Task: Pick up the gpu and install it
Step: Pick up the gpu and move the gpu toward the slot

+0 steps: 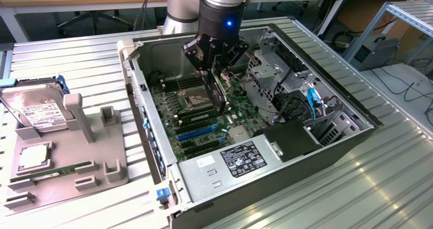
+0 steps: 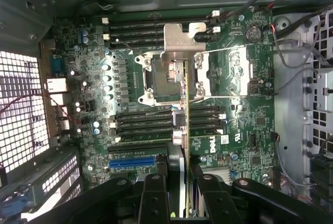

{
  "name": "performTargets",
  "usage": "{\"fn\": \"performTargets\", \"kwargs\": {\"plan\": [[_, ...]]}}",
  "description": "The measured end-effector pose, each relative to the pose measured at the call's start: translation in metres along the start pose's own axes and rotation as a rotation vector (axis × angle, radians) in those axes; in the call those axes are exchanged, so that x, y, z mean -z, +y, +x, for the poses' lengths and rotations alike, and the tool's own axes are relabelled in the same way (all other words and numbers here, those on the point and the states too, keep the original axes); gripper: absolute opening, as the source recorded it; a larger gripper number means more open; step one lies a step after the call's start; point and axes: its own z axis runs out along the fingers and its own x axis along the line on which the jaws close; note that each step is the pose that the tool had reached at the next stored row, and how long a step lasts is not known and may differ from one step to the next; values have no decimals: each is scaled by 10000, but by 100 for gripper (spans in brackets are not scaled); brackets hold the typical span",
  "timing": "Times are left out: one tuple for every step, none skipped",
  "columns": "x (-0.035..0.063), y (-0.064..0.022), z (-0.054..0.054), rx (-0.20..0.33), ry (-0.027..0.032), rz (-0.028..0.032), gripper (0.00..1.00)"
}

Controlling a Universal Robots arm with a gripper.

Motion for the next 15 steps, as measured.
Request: {"fn": "performTargets", "kwargs": {"plan": [[-3, 4, -5, 1, 0, 3, 27], [-6, 9, -11, 0, 0, 5, 27], [-9, 17, -18, 0, 0, 5, 27], [-12, 26, -24, -1, 0, 7, 27], [-15, 36, -32, -1, -1, 9, 27], [-17, 46, -39, 0, -1, 12, 27], [-20, 56, -49, 0, 0, 15, 27], [-23, 63, -58, 0, -1, 16, 27], [-26, 68, -67, 0, -1, 16, 27], [-29, 71, -76, 0, -1, 18, 27], [-33, 73, -90, 0, -1, 17, 27], [-38, 75, -103, -1, -2, 16, 27], [-41, 76, -115, -1, -1, 17, 27], [-44, 77, -136, 0, -1, 18, 27], [-48, 79, -153, 0, -1, 18, 27]]}}
